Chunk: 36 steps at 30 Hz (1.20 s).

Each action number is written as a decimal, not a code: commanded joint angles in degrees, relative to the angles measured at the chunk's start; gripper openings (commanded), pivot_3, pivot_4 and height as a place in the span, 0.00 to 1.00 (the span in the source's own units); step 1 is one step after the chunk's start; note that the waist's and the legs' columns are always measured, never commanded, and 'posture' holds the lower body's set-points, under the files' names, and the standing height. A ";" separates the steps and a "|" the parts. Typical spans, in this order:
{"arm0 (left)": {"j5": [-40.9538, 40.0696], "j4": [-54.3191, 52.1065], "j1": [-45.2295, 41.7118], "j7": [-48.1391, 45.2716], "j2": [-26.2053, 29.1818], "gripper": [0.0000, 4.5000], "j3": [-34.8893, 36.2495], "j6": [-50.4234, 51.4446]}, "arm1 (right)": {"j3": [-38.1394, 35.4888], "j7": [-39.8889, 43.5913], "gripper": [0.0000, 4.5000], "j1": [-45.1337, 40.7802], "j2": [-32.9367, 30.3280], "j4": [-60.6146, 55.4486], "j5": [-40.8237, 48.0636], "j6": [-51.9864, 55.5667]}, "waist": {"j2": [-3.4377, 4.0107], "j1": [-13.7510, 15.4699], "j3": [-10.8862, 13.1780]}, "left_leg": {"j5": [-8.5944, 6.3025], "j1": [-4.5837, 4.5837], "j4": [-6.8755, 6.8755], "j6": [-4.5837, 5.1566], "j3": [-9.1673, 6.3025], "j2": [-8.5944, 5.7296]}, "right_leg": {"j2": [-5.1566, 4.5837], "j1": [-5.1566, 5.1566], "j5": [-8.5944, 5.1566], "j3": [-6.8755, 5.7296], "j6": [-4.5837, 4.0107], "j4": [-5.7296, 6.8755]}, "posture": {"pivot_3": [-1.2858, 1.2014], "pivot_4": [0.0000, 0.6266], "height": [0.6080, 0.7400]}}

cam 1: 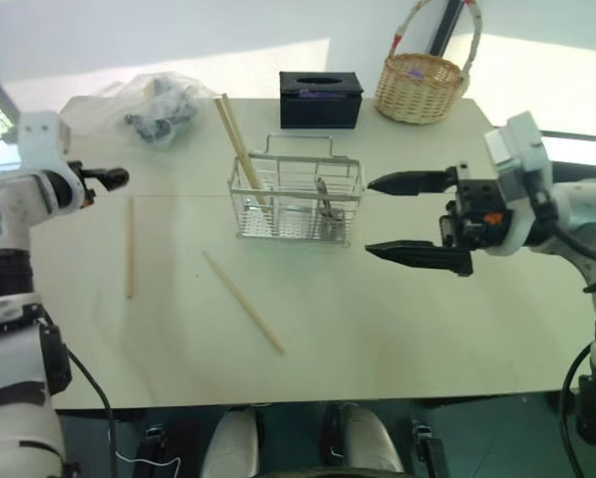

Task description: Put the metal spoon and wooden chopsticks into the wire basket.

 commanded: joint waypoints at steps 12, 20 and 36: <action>11.16 39.31 -18.32 3.05 -7.19 1.00 -4.95 -9.54 | -2.09 -3.68 0.98 3.02 -1.38 -4.19 2.72 -0.63 | -0.23 -0.10 0.00 | -0.01 -0.09 -0.18 0.02 0.06 -0.03 | -0.02 -0.11 0.01 -0.01 0.01 0.06 | 0.52 0.24 0.79; 12.53 44.24 -19.14 5.67 -7.90 1.00 -3.49 -11.30 | -3.57 -4.60 0.98 7.98 -3.78 -6.32 3.21 -0.79 | -0.30 -0.07 -0.02 | -0.02 -0.05 -0.10 0.02 0.06 -0.04 | -0.08 -0.10 0.03 -0.01 0.05 0.01 | 0.52 0.24 0.79; 11.94 46.54 -18.72 12.99 -7.99 0.01 2.61 -11.11 | -4.48 -4.77 1.00 8.59 -4.46 -5.93 4.44 -1.23 | -0.32 0.00 -0.05 | -0.02 -0.02 -0.07 0.02 0.06 -0.05 | -0.11 -0.06 0.03 -0.01 0.05 0.02 | 0.52 0.24 0.79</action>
